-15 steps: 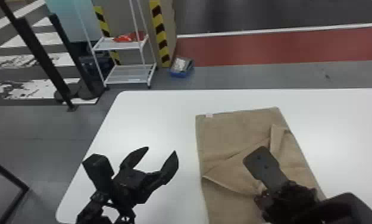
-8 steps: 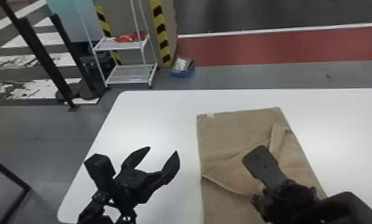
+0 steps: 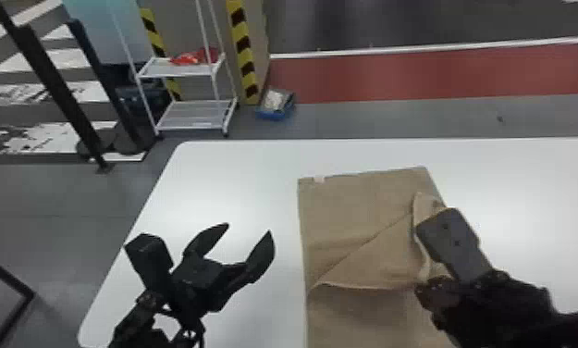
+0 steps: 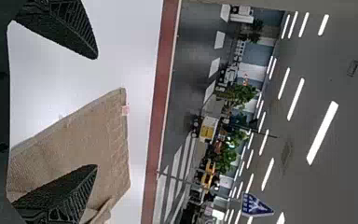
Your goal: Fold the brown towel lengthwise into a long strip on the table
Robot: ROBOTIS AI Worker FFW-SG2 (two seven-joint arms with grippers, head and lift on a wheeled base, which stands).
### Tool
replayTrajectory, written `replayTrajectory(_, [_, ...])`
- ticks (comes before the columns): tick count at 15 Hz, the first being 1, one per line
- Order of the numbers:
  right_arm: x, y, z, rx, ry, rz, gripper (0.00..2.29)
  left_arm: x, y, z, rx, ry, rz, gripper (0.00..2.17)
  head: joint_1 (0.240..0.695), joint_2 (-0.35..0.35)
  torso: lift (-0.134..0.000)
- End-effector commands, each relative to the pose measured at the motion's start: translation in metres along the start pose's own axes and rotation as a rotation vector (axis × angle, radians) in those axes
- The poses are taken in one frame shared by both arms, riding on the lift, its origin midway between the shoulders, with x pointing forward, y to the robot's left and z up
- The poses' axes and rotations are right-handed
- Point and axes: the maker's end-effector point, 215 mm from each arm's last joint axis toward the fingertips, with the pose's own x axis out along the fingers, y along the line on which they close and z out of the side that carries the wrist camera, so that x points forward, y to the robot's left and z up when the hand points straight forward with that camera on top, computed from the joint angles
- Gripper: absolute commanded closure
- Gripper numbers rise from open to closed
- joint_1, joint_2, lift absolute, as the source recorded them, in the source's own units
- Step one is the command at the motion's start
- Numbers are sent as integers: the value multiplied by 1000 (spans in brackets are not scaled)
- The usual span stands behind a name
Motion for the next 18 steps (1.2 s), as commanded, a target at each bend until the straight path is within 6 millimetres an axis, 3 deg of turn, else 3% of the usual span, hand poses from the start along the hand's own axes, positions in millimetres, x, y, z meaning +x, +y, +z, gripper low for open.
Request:
replayTrajectory(1, [-42,-58,-8,118,-69,-68,1328,14,2,2,19,23,-20,36,695,133,-94])
replayTrajectory(3, [-74,-103,-34,211,-92,-113,1328,32,5,6,24,35,-45,66,695,84,-94])
replayTrajectory(4, [-84,-123,-47,252,-101,-128,1328,40,10,7,45,52,-53,83,695,27,-94])
replayTrajectory(7, [-87,-149,-65,310,-122,-91,1328,49,39,11,104,81,-15,87,695,-58,-94])
replayTrajectory(11, [-91,-168,-106,363,-85,-91,1328,107,31,7,145,137,-48,87,695,-90,-93])
replayTrajectory(18, [-93,-181,-133,413,-47,-103,1328,195,-13,-16,216,219,-99,90,695,-219,-93])
